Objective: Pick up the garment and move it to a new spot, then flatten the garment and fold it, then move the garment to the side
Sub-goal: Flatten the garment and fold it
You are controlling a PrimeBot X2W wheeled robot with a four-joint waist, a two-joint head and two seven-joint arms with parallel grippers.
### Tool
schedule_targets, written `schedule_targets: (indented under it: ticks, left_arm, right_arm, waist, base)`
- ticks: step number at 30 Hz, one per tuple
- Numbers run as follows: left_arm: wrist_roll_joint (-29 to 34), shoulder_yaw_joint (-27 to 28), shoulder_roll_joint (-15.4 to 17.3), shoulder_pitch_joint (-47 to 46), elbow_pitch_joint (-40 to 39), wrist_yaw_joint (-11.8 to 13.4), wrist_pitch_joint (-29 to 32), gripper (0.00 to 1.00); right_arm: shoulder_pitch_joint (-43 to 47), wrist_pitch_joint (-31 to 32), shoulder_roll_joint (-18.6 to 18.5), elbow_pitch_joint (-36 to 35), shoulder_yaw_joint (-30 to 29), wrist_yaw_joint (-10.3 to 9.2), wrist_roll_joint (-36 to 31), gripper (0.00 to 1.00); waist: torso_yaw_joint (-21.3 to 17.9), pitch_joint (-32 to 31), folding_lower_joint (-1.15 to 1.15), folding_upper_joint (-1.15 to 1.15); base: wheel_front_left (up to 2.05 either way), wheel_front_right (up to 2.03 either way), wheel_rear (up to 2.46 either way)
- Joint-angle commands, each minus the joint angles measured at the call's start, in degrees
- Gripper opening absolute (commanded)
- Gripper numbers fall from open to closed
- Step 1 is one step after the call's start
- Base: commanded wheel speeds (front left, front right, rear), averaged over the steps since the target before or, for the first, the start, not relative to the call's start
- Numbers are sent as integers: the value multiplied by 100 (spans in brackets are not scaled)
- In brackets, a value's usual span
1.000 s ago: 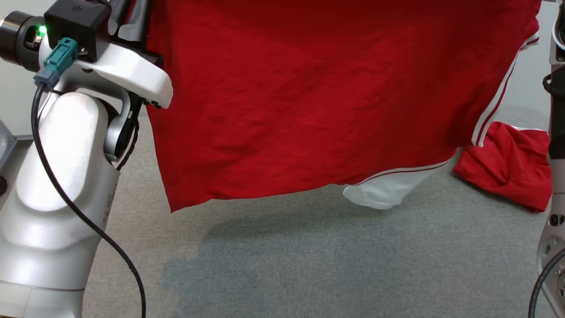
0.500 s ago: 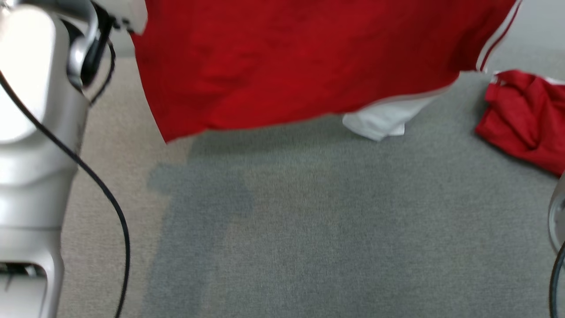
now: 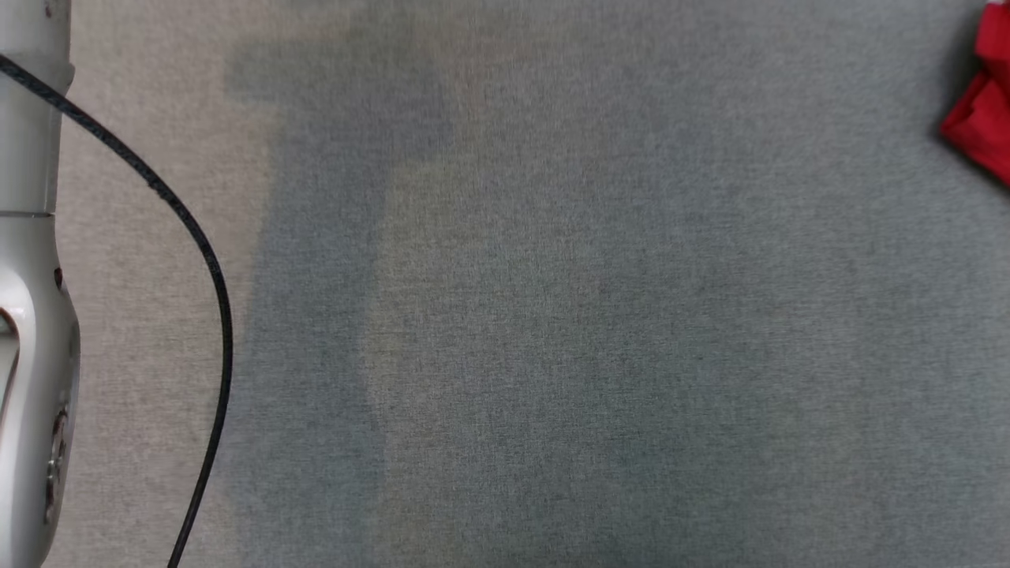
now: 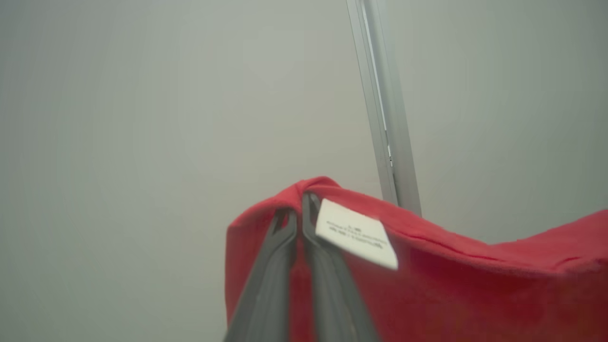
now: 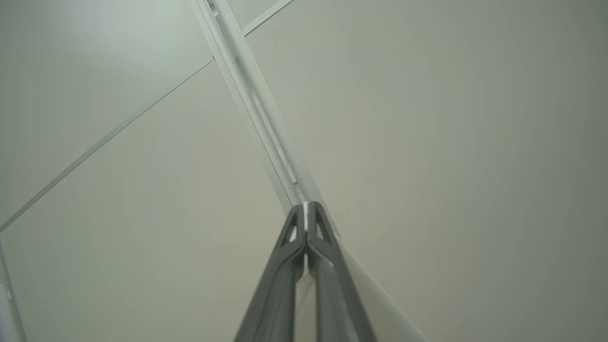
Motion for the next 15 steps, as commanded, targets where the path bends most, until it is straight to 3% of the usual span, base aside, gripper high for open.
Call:
schedule_targets:
  ticks: [1,7,15]
  left_arm:
    - [60,7,-26,-136,99,37,-102,0]
    - [220,44,-22,290,-171,-28,-134,0]
    - [441,57,4,1168,-354,-79,-135,0]
  right_arm:
    - [-50,-111,-4,-76,189,15,131,0]
    - [530,-168,-180,-280,939,14,684,0]
    - [1451,-170,-416,-447,1347,14,1170,0]
  waist:
    - [10,315,0,0]
    - [4,703,0,0]
    - [55,918,0,0]
  base:
    - [0,0,0]
    - [0,0,0]
    - [0,0,0]
